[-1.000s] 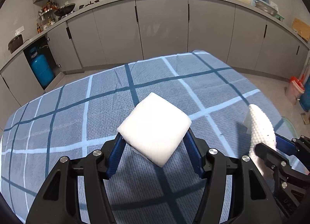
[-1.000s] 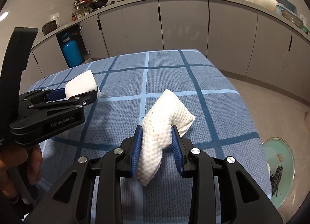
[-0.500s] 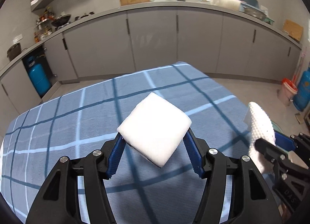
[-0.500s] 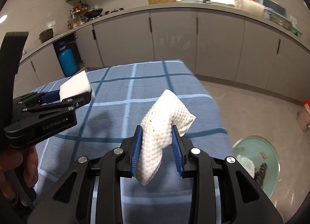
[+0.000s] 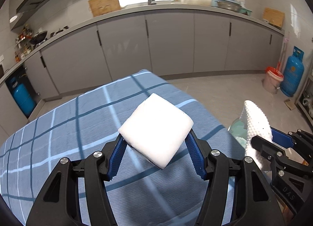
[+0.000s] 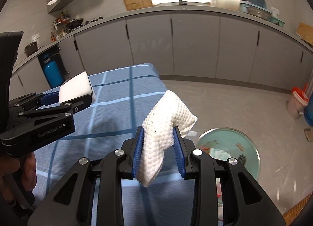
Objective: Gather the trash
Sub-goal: 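Carry the sponge and cloth over the basin and open both tools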
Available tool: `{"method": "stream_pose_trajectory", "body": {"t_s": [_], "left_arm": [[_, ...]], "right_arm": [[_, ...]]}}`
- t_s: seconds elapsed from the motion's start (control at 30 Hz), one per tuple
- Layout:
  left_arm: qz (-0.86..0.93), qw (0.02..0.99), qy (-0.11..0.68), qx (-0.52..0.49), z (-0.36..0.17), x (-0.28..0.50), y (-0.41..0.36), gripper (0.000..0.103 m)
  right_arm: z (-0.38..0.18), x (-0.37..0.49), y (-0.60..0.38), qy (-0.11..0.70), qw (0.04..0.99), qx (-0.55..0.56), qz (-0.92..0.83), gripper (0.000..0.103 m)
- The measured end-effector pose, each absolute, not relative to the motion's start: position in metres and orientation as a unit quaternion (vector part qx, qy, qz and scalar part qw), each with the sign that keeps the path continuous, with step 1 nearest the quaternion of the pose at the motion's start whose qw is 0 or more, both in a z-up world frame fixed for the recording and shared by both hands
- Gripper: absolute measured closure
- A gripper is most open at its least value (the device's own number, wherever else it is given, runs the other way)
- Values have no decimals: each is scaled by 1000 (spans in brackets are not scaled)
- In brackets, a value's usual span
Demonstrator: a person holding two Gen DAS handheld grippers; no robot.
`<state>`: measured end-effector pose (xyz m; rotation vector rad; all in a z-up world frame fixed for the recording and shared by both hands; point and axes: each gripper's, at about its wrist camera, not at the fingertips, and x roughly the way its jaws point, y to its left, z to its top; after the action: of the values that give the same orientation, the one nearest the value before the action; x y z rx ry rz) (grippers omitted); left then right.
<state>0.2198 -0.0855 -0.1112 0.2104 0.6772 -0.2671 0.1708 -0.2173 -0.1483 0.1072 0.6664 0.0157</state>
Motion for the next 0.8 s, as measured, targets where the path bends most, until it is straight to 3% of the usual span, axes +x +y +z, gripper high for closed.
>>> {"method": "stream_pose_trajectory", "body": {"t_s": [0.8], "left_arm": [[-208, 910, 327, 145, -121, 213, -184, 42]], "right_arm": [[-159, 153, -309, 327, 939, 82, -65, 71]]}}
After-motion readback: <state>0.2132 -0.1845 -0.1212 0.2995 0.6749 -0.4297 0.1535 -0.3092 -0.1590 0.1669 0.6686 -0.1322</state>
